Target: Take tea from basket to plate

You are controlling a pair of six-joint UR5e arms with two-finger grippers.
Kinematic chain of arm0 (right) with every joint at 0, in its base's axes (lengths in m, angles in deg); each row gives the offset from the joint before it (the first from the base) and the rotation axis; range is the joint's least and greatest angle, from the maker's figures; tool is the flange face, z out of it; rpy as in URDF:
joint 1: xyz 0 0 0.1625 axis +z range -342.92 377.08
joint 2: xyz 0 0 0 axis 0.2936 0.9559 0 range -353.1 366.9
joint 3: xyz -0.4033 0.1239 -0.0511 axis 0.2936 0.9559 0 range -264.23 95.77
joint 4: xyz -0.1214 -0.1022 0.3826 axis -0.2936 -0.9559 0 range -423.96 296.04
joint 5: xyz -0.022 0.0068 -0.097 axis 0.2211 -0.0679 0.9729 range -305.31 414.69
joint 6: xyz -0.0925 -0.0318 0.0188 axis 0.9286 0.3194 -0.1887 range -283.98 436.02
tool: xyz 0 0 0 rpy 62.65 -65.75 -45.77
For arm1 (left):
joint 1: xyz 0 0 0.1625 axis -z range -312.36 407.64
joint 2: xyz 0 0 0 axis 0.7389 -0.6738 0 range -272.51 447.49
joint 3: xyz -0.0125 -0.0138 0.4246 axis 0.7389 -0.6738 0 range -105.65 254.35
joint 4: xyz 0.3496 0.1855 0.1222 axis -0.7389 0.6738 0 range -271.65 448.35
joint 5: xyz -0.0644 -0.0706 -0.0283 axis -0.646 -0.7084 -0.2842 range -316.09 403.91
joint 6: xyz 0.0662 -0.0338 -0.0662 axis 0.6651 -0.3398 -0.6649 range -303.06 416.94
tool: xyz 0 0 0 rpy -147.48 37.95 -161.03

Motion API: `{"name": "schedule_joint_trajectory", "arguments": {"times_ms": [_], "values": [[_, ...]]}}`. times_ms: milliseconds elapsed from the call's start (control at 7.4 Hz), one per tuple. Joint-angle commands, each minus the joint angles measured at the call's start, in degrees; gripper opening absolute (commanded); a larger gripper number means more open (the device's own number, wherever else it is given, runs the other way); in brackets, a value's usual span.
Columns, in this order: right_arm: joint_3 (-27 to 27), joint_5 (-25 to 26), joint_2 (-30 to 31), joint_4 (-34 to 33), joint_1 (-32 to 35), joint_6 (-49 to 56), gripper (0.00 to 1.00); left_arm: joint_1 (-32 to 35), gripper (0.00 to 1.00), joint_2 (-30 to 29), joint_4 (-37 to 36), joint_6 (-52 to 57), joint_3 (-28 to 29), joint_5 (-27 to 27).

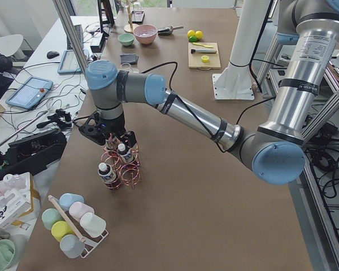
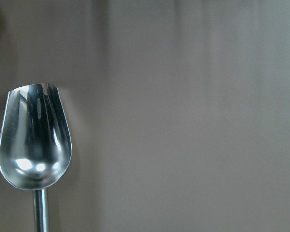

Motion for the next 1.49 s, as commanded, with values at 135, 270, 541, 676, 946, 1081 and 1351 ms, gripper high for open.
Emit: {"name": "schedule_joint_trajectory", "arguments": {"times_ms": [135,270,541,676,946,1081,1351], "values": [[0.5,-0.1,-0.2,0.2,-0.2,-0.2,1.0,-3.1,0.97,-5.2,-2.3,-16.6,7.4,0.0],[-0.8,-0.2,-0.3,0.2,-0.2,-0.2,1.0,-2.9,0.97,-7.0,-2.3,-21.8,11.1,-2.0],[-2.1,-0.6,-0.3,0.2,-0.2,-0.4,1.0,-2.7,0.97,-8.8,-2.3,-25.6,12.7,-2.5],[-2.4,-1.3,-0.3,0.2,-0.2,-0.7,1.0,-2.7,0.97,-11.4,-2.3,-28.0,15.3,-2.5],[-2.4,-2.7,-0.3,0.2,-0.2,-0.7,1.0,-3.4,0.97,-12.8,-1.8,-34.8,16.1,-2.7],[-2.4,-2.8,-0.3,0.2,-0.2,-0.7,1.0,-4.9,0.97,-12.7,-1.1,-36.0,15.9,-2.8],[-2.9,-2.8,-0.3,-0.1,-0.1,-0.8,1.0,-7.1,0.97,-10.8,2.2,-39.7,14.3,-3.0]]}}
